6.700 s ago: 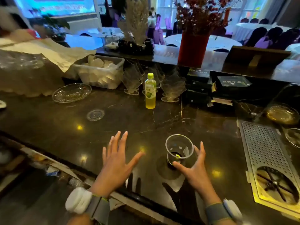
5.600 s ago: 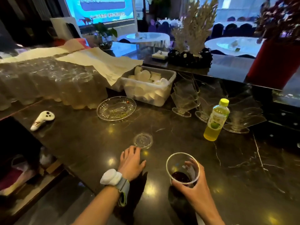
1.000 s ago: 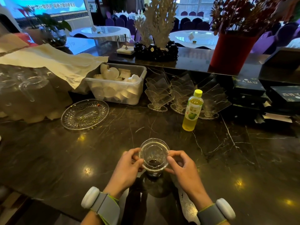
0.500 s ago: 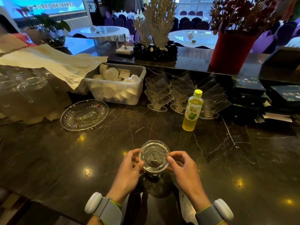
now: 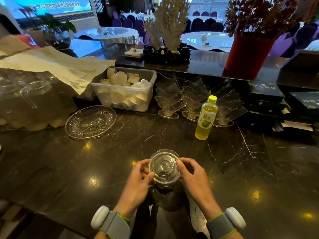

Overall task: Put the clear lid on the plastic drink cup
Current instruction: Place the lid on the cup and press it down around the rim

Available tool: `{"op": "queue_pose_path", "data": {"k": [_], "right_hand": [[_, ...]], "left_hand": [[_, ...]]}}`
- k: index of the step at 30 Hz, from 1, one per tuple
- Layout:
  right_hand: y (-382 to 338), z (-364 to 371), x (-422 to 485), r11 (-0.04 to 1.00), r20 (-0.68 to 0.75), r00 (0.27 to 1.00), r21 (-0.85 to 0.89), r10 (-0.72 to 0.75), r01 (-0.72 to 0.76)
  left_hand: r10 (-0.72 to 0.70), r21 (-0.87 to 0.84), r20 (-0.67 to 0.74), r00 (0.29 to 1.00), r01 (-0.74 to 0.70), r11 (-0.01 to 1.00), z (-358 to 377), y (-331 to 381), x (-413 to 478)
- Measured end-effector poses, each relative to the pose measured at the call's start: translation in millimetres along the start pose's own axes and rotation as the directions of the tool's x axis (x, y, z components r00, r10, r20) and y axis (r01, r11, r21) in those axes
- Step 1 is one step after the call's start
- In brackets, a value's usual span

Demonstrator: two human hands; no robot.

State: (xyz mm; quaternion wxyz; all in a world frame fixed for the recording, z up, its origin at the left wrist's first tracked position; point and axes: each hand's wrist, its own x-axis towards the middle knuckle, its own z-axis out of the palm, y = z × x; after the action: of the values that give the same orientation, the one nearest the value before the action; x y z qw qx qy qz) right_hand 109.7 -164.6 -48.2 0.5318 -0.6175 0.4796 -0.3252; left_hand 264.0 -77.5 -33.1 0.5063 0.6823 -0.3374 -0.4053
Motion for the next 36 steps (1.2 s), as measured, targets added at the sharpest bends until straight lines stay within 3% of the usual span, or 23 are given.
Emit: {"op": "queue_pose_path", "data": {"k": [7, 19, 23, 26, 31, 36], "right_hand": [[5, 5, 0, 0.998, -0.014, 1.000, -0.058, 0.013, -0.014], [4, 15, -4, 0.979, 0.023, 0.993, 0.163, 0.117, -0.120], [5, 17, -2, 0.965, 0.043, 0.985, 0.195, 0.168, -0.173], [5, 20, -2, 0.990, 0.024, 0.997, 0.113, 0.078, -0.080], [3, 22, -5, 0.996, 0.015, 0.998, -0.057, -0.060, 0.061], [3, 24, -5, 0.975, -0.020, 0.993, -0.193, -0.114, 0.108]], "left_hand": [[0.001, -0.005, -0.008, 1.000, -0.001, 1.000, 1, -4, 1], [-0.023, -0.055, -0.001, 1.000, 0.023, 0.998, 2, -1, -2], [-0.110, -0.198, 0.075, 0.991, 0.123, 0.972, -4, -1, 2], [-0.162, -0.276, 0.178, 0.971, 0.208, 0.938, -11, 0, 8], [-0.165, -0.105, 0.223, 0.961, 0.192, 0.976, -17, 12, 22], [-0.064, 0.105, 0.064, 0.996, 0.057, 0.993, -5, 19, 40]]}}
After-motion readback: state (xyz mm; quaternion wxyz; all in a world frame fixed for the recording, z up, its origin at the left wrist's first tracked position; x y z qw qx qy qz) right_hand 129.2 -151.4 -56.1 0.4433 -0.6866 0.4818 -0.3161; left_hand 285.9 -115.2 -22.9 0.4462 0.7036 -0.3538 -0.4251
